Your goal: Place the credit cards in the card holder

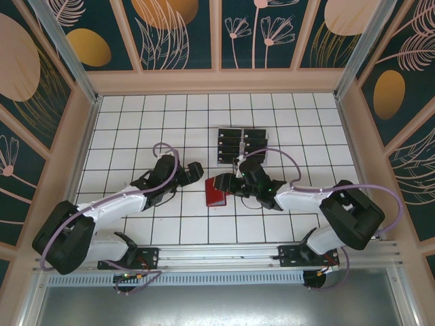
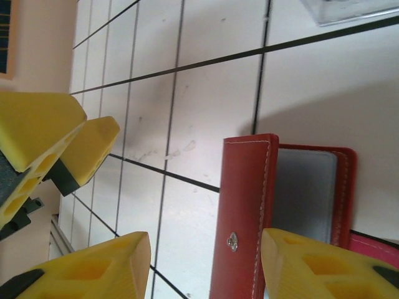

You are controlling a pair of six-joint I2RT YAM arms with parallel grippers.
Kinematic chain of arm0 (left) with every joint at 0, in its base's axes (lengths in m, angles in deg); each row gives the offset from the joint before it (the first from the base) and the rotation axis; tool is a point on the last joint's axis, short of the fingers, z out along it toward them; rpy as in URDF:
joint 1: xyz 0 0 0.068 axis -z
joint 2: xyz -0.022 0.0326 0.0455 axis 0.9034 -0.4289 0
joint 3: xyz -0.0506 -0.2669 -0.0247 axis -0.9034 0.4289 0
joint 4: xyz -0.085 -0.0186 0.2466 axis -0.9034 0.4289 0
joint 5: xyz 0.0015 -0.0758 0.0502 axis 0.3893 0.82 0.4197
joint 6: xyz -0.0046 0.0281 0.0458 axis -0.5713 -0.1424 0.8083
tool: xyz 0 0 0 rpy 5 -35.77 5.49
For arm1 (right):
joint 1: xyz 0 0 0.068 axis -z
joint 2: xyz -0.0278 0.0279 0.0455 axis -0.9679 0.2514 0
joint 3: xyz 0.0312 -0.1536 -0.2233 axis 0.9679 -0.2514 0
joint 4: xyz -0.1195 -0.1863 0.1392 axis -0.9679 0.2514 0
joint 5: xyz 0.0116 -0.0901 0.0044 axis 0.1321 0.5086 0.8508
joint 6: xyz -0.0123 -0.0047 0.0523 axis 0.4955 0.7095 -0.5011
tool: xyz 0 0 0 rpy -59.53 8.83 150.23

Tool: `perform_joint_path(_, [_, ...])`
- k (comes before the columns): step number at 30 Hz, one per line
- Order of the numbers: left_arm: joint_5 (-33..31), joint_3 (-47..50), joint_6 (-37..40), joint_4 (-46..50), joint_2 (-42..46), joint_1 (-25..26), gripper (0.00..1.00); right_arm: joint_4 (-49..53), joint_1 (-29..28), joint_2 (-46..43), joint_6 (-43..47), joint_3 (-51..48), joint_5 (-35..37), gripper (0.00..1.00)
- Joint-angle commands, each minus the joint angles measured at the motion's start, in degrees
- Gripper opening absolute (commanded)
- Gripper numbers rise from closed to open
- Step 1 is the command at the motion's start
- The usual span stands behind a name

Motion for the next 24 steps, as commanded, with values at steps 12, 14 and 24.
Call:
perform_joint_path(12, [-9.2,-10.4,1.5,12.3,9.7,0.2,0.99,-2.0,-5.8,9.2,-0.7,9.9,-1.7,0.49])
perform_joint_path(14, [-10.4,-11.5,1.9,13.6,10.9,0.2,0.99,-1.5,-6.7,11.0,-0.4,11.6,-1.9,0.49])
perform_joint_path(24, [-11.6,-12.7,2.4,15.3,12.0,0.2,0.99,-0.6,-9.5,17.2,0.1,17.5,-2.7,0.48])
